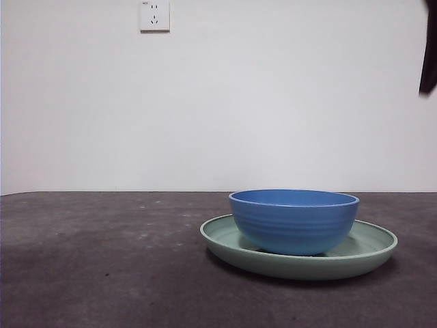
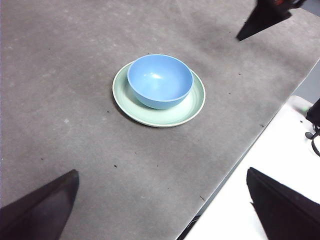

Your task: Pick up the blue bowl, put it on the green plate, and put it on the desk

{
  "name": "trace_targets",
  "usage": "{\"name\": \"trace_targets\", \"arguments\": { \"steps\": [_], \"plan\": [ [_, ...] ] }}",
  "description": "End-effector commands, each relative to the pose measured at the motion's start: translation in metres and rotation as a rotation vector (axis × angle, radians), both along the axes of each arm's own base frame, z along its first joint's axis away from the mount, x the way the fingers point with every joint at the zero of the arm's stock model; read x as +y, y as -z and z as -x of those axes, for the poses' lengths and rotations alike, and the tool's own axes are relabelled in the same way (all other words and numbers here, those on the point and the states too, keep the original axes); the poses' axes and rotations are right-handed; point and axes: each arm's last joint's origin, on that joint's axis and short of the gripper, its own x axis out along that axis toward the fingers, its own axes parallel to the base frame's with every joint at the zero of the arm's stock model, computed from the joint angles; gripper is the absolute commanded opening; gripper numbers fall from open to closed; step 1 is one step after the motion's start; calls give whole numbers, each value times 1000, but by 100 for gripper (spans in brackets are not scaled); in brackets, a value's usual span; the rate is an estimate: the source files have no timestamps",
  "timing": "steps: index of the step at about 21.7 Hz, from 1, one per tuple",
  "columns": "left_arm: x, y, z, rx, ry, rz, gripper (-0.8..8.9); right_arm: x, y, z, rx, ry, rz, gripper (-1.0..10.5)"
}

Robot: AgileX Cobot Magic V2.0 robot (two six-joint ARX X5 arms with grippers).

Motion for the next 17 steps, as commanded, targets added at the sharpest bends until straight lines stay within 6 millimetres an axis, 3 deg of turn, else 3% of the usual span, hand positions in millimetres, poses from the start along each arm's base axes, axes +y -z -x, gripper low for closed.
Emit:
{"name": "trace_targets", "arguments": {
  "steps": [1,10,14,17],
  "plan": [
    [-1,-4,0,-15,15,13,688,3,6,-18,-12,-46,31,578],
    [-1,-4,0,-13,14,14,688,12,53,-77,20,-78,78,431],
    [-1,-4,0,-13,14,14,688,15,78,-96,56,-80,80,423],
    [-1,-4,0,-14,14,14,688,19,92,-103,82,-89,78,348]
  ]
}}
